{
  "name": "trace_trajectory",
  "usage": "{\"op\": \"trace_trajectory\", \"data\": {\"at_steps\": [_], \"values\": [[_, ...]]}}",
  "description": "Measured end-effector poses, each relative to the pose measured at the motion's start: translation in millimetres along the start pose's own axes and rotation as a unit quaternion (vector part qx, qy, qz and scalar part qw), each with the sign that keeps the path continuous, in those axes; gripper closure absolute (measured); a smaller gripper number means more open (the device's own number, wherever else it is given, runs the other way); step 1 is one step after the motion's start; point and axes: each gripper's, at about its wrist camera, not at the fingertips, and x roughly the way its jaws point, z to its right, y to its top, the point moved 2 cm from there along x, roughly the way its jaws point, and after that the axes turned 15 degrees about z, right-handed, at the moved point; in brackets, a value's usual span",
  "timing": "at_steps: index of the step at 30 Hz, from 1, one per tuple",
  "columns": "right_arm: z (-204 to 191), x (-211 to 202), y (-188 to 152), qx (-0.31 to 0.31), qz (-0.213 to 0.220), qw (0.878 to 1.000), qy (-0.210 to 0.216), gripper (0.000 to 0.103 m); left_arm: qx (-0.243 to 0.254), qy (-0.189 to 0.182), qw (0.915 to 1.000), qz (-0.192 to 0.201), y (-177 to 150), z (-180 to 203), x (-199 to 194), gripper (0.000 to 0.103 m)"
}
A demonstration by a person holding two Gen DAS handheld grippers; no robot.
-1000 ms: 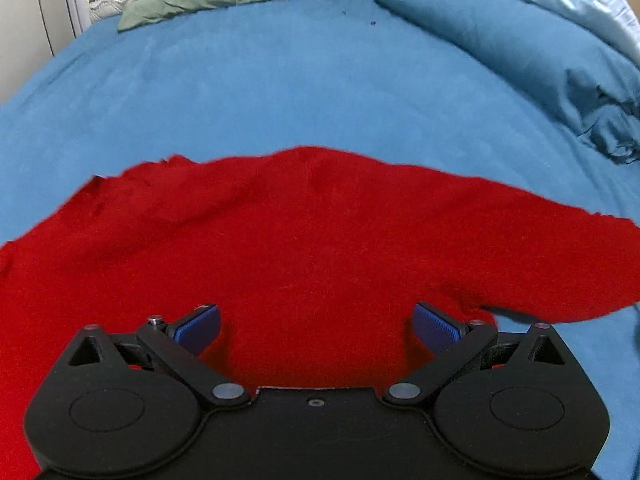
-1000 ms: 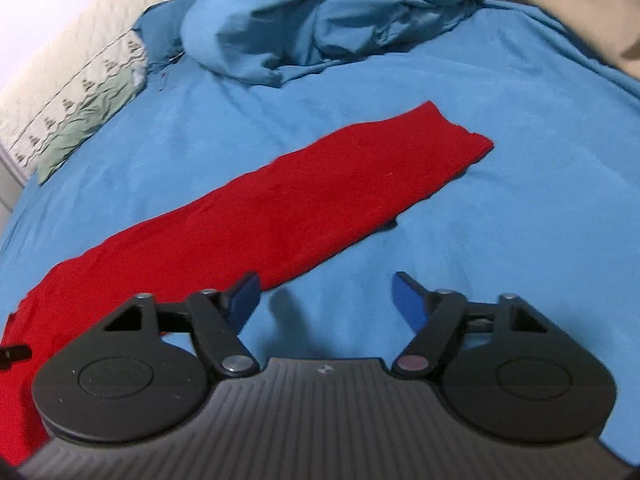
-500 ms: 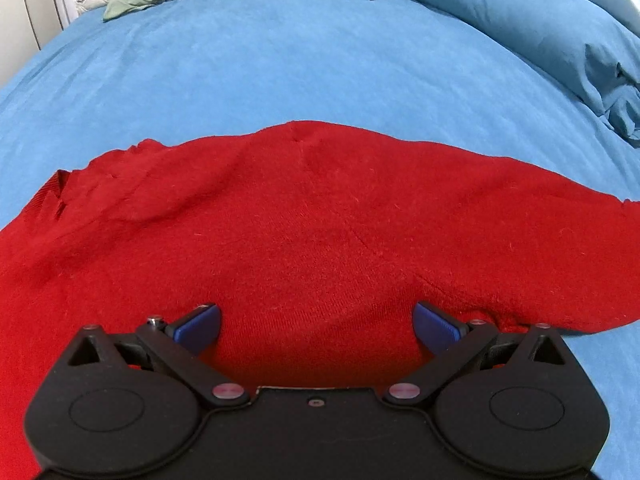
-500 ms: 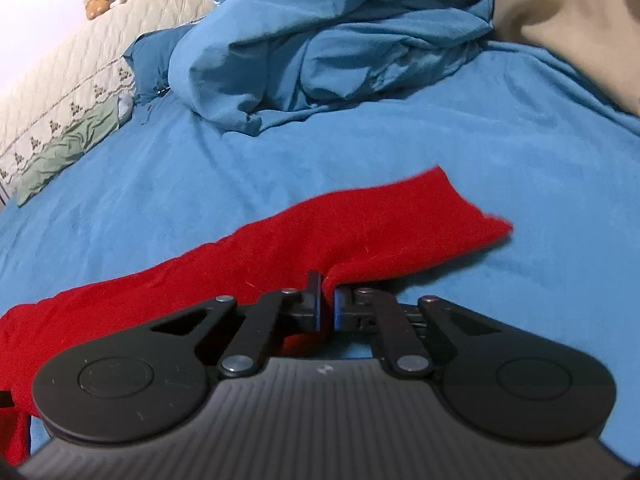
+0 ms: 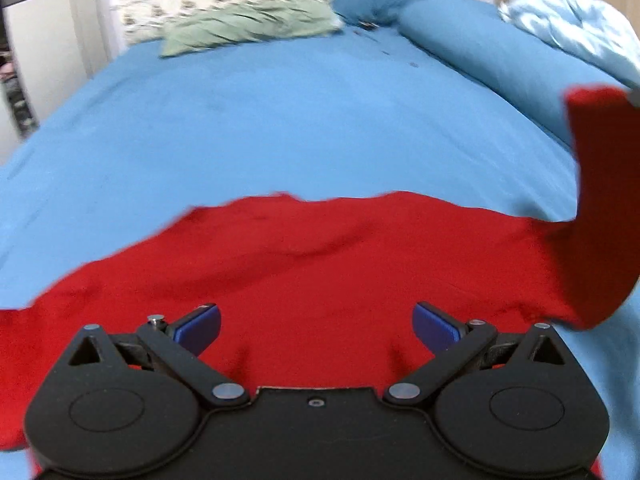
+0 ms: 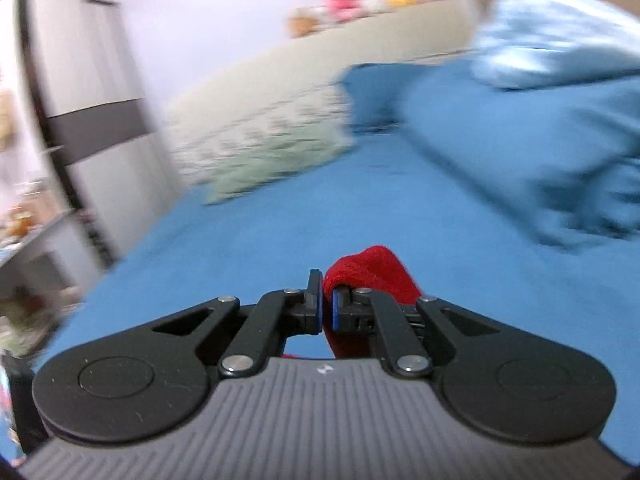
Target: Fold small clothes
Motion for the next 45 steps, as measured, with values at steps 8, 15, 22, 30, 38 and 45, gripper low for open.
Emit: {"op": "trace_trajectory", "data": {"at_steps": [8, 15, 22, 30, 38, 45], "values": [[-162, 87, -135, -0.048, -0.126, 0.982, 0.134, 0.084, -0.032, 0.065, 0.9968, 0.034, -52, -103, -46, 0.0], [-178, 90, -221, -0.089, -0.189, 0.97, 0.127, 0.077, -0.041, 0.057, 0.9973, 0.024, -73, -118, -33, 0.0], [-119, 26, -173, -0.113, -0.133, 0.982, 0.074, 0.021, -0.003, 0.005, 0.9987, 0.05, -67, -89, -33, 0.0], [-45, -22, -155, -0.127, -0.142, 0.982, -0.018, 0.02, 0.088, -0.007, 0.9953, 0.039, -58, -40, 21, 0.014], [-16, -26, -158, -0.099, -0.144, 0.984, -0.038, 0.02, 0.112, 0.016, 0.9913, 0.067, -55, -42, 42, 0.035], [-4, -21, -160, -0.088, -0.137, 0.985, -0.06, 0.02, -0.043, 0.075, 0.9933, 0.077, -59, -111, 25, 0.037]]}}
